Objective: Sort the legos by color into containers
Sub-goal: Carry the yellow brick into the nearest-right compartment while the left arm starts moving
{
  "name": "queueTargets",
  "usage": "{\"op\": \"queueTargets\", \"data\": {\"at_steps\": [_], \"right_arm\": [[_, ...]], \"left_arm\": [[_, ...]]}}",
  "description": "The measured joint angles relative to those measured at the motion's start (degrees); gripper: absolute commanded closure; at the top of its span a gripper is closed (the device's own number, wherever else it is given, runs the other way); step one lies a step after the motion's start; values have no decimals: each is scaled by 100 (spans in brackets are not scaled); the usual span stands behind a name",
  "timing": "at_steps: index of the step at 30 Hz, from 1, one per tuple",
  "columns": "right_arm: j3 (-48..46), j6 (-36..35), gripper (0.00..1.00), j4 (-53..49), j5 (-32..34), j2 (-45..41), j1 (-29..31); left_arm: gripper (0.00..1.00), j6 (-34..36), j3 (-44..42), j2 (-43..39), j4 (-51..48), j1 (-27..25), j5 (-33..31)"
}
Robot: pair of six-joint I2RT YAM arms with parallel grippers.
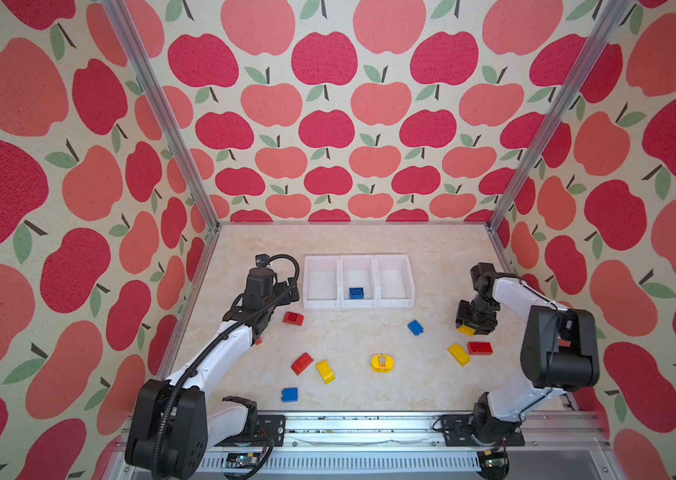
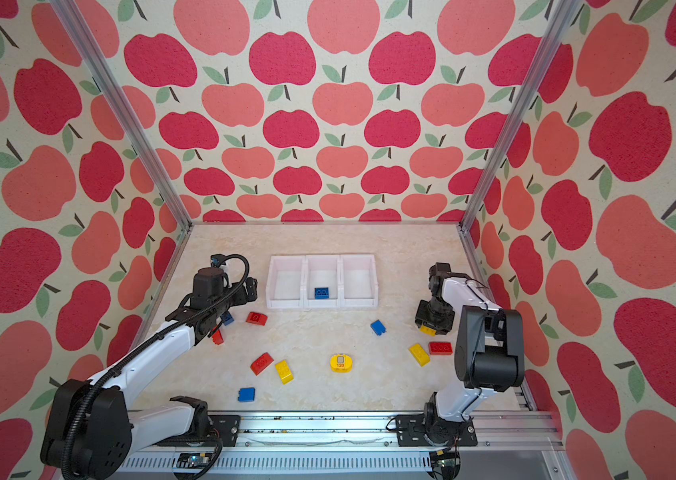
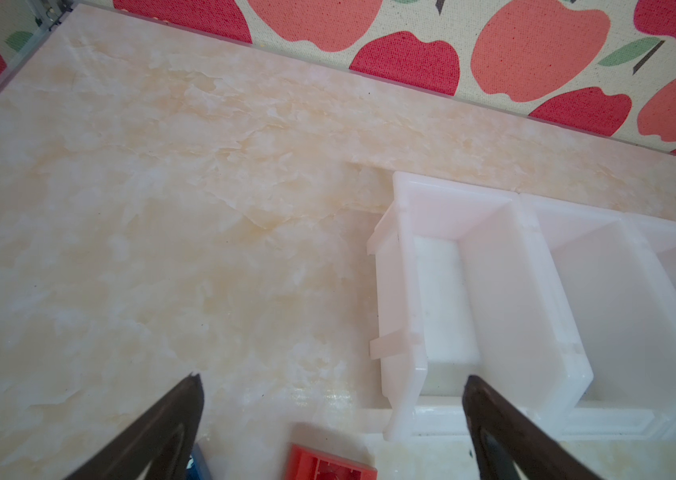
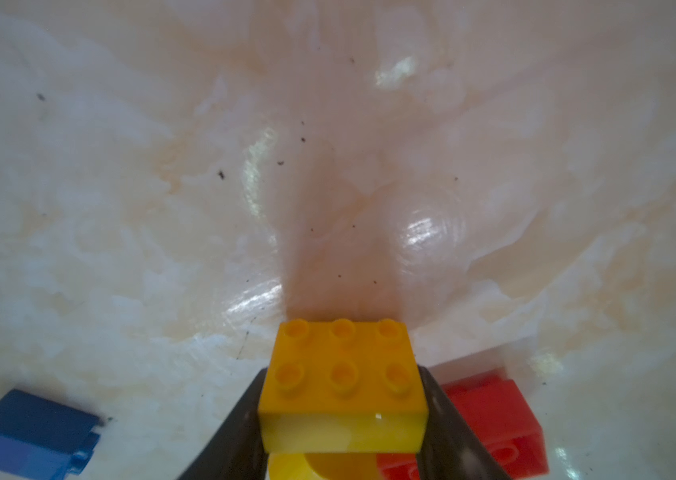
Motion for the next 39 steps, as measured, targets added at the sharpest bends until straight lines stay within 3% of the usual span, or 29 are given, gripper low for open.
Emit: {"op": "queueTargets", "data": {"at_steps": [18, 30, 39], "right_arm": [[2439, 428, 54, -468, -96, -125, 2006], [3705, 431, 54, -415, -229, 1534, 2863], [4190, 435, 54, -426, -308, 2459, 3069]], "left_arm": [[1, -2, -2, -22, -2, -33, 0], [1, -4, -46, -269, -35, -33, 0], [1, -11, -68, -319, -63, -37, 0]]}}
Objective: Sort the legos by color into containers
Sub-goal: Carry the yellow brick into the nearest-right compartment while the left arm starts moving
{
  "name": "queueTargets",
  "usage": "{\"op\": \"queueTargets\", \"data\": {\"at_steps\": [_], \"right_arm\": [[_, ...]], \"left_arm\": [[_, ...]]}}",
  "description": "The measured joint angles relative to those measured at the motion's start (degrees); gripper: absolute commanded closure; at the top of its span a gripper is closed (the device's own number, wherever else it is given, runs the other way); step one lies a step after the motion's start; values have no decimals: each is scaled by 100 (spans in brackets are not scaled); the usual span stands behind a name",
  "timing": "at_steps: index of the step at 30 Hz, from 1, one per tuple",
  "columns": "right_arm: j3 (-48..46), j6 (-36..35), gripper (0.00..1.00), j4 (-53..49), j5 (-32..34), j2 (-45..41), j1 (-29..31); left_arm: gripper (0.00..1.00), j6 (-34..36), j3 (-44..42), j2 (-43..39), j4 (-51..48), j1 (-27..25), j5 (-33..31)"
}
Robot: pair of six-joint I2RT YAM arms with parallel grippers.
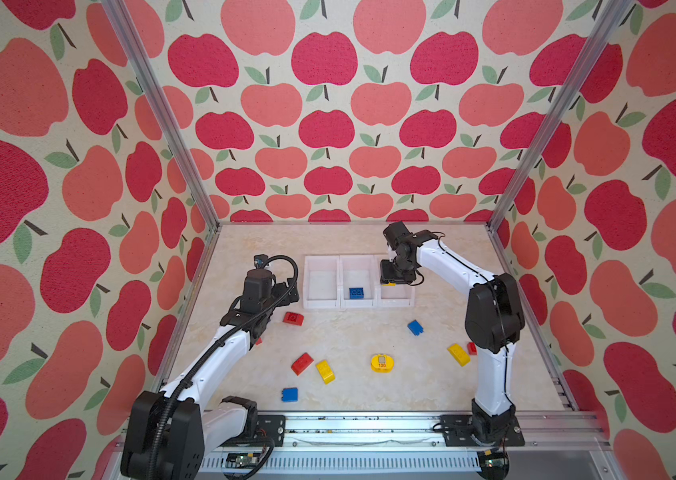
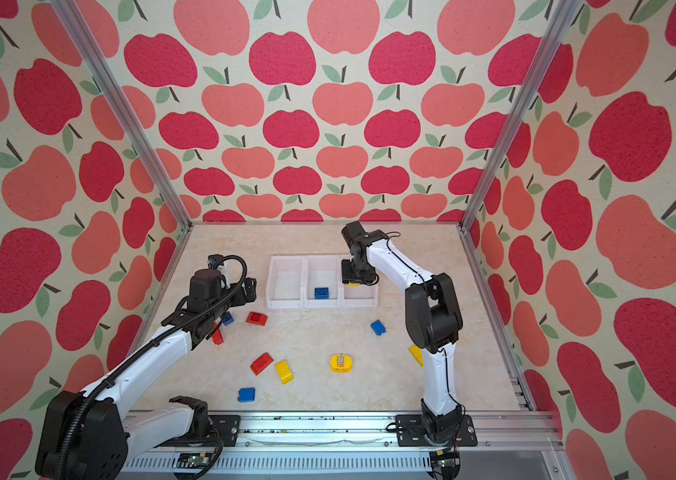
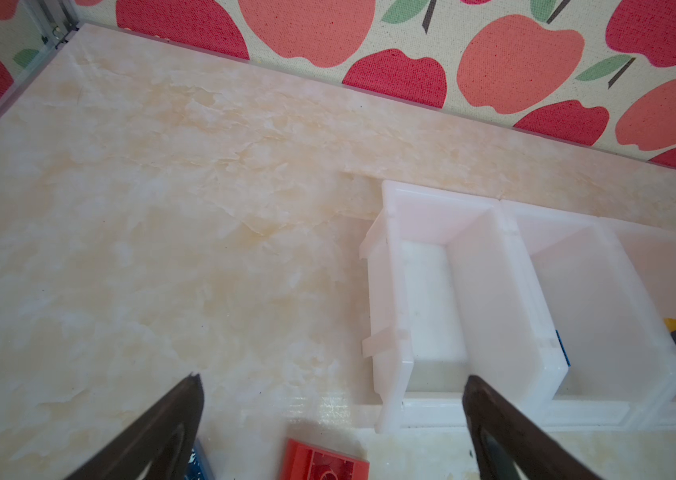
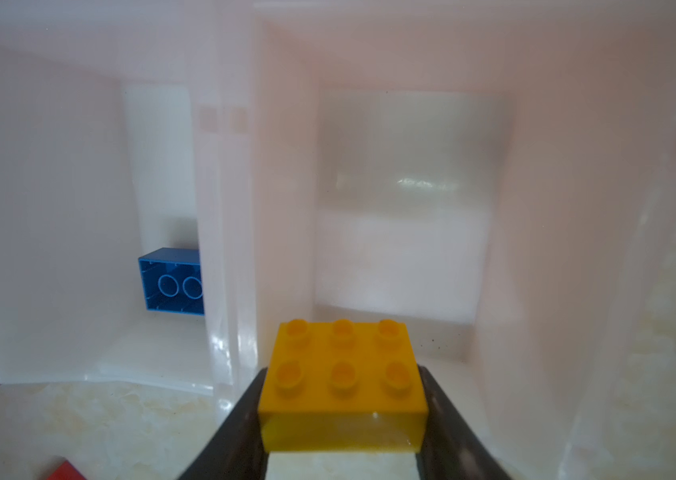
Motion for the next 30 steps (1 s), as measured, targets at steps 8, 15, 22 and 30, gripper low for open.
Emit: {"op": "queueTargets", "data": {"at_steps": [8, 15, 22, 30], "right_arm": [[85, -2, 44, -111, 7, 212, -2], [282, -2, 39, -264, 37, 343, -2], [562, 44, 39, -481, 70, 378, -2], [813, 136, 34, -883, 68, 330, -2]], "left_arm": [[1, -127, 0, 28, -55, 0, 0], [1, -177, 13, 188, -138, 0, -2], [1, -402, 125, 243, -376, 0, 4], [1, -1128, 503, 372, -1047, 0, 15]]}}
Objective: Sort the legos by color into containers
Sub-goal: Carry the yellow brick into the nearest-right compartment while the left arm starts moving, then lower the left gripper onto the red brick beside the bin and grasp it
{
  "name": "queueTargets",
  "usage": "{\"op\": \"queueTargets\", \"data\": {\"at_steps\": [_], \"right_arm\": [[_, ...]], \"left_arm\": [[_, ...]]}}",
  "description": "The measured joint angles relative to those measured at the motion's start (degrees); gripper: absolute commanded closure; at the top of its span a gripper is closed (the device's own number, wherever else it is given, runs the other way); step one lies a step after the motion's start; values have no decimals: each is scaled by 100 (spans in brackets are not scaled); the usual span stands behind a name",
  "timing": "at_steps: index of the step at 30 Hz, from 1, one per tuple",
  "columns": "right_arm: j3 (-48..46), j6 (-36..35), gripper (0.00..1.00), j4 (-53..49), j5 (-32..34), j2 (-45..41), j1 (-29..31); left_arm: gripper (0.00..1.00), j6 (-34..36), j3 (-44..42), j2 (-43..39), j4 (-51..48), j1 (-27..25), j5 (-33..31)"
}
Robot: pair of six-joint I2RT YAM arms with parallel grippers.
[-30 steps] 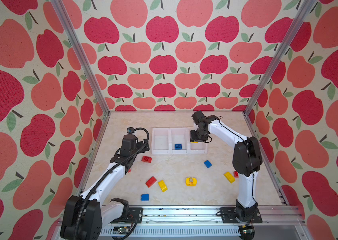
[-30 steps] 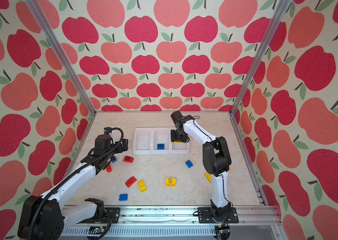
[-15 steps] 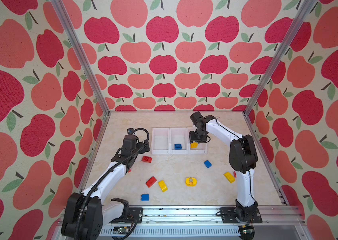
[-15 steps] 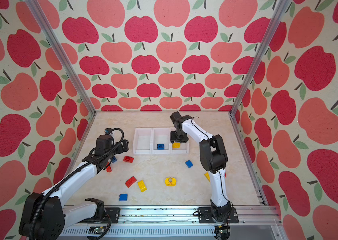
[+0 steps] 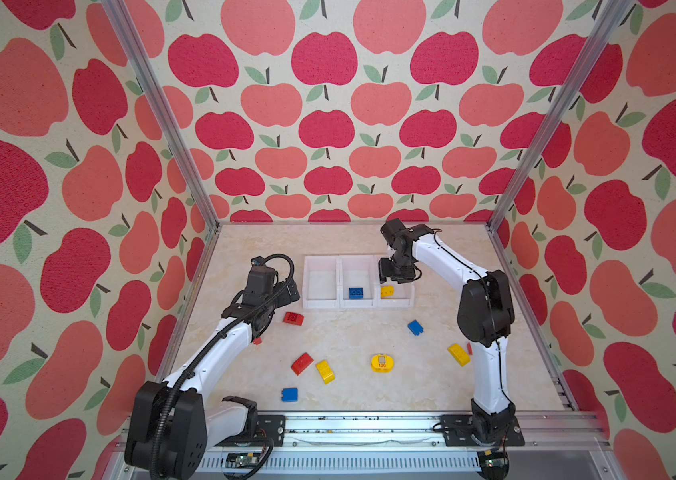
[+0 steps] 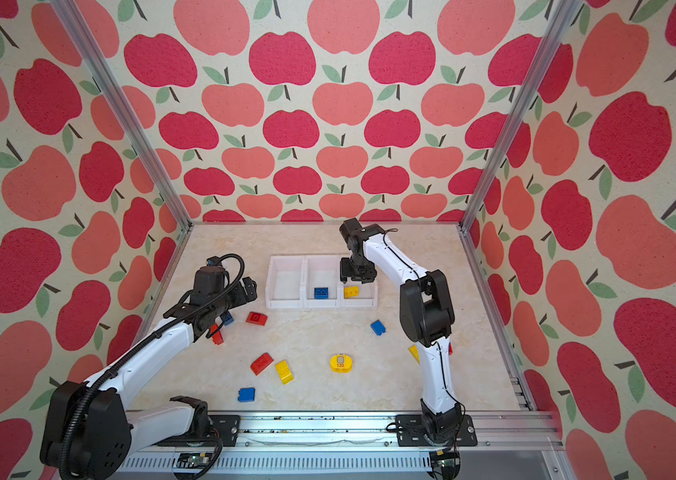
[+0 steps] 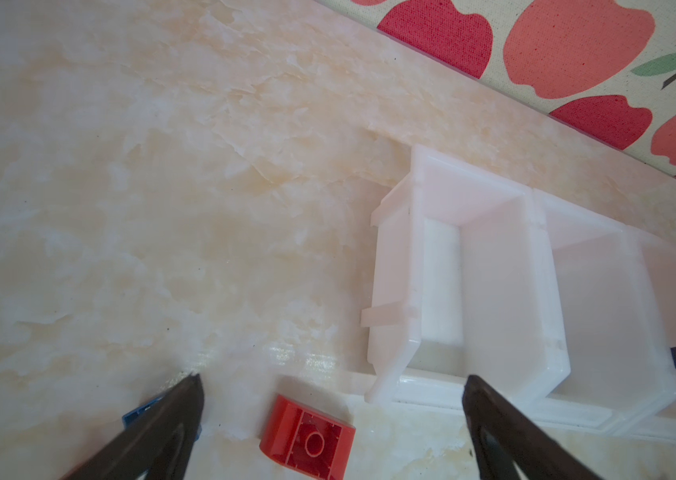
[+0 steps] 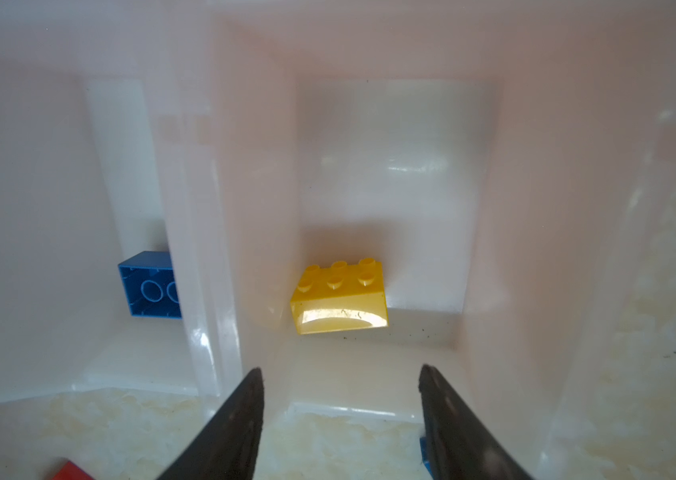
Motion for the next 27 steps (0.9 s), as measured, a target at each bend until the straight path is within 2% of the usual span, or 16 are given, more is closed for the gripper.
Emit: {"op": "queueTargets", "data": {"at_steps": [8, 16, 20, 27], "right_arm": [[219, -28, 23, -516, -85, -337, -15], [227, -219, 22, -927, -407, -581, -227], [149, -361, 21, -1005, -553, -846, -389], [-354, -546, 21, -1021, -785, -1353, -625]], "left_arm": [[5, -1379, 824, 597, -1191, 0, -13], [12, -2529, 1797, 1443, -2343, -11, 129], [18, -3049, 1845, 1696, -2592, -59, 201], [21, -3851, 1845, 2050, -2675, -195, 249]]}}
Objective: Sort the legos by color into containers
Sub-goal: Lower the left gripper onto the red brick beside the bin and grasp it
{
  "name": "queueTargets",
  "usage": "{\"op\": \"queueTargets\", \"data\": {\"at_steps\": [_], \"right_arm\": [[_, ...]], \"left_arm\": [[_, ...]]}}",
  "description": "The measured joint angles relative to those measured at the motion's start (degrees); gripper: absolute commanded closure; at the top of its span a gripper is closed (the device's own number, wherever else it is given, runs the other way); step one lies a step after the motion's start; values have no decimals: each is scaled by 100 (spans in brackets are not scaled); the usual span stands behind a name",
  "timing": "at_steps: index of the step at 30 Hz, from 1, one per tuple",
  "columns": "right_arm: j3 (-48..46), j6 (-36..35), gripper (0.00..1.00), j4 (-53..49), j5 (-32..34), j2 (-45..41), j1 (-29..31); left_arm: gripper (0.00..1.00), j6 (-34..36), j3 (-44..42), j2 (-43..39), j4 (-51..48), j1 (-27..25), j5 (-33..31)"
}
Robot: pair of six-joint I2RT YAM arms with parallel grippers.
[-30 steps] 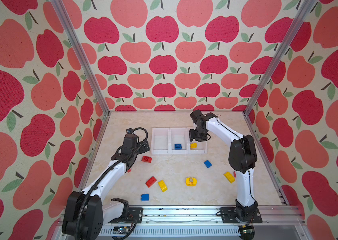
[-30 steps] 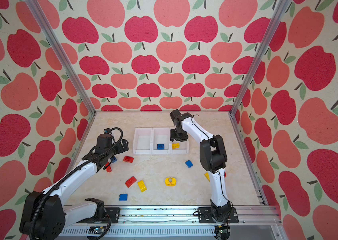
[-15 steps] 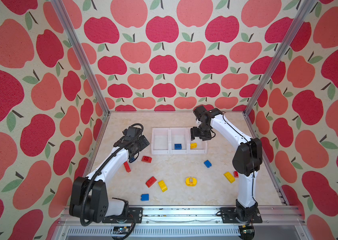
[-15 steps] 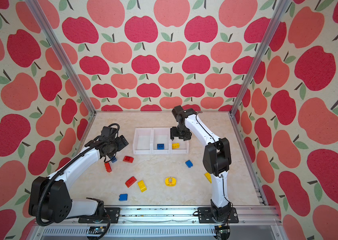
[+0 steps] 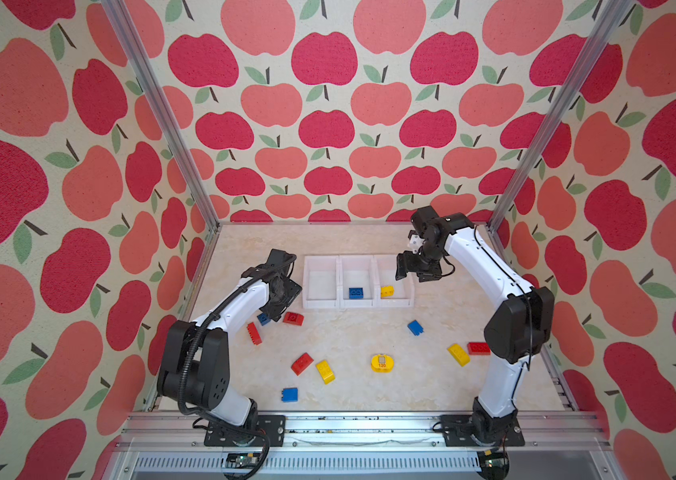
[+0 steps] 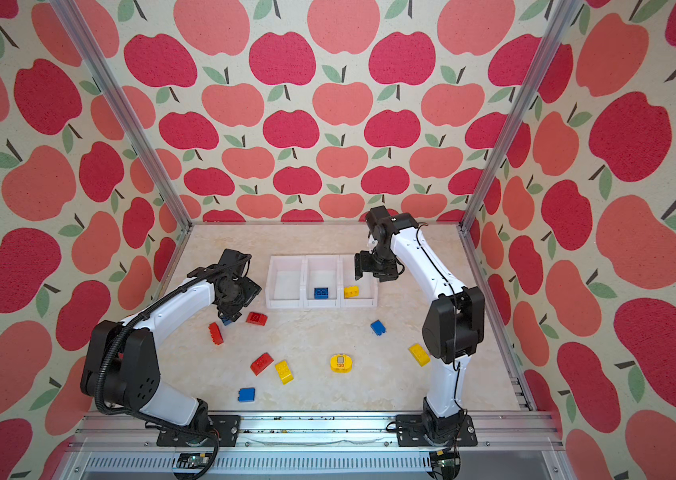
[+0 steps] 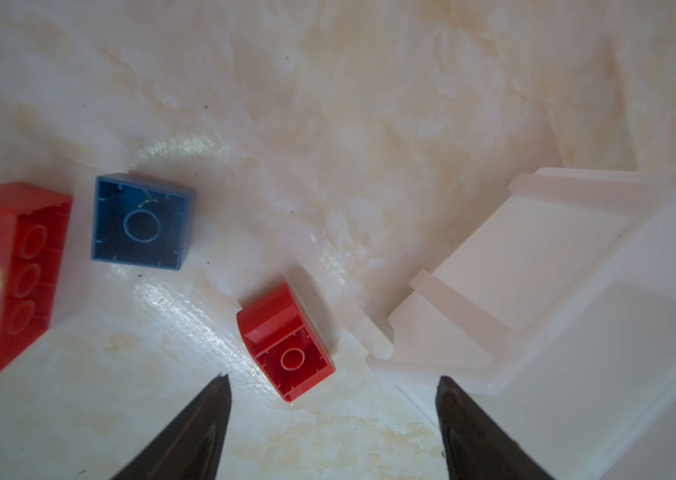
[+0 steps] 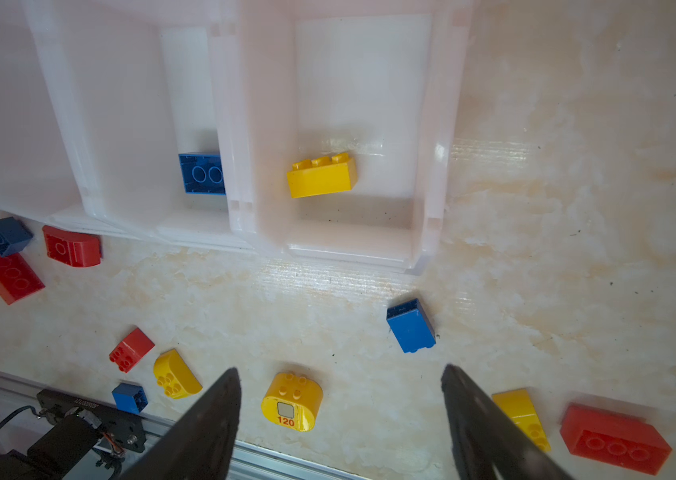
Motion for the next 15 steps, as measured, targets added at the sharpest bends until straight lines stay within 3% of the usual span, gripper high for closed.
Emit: {"op": "queueTargets", "data": {"at_steps": [15], "right_arm": [[-973, -26, 21, 129, -295, -632, -166]], "left_arm": [[26, -850, 7, 579, -68, -166, 20]]}}
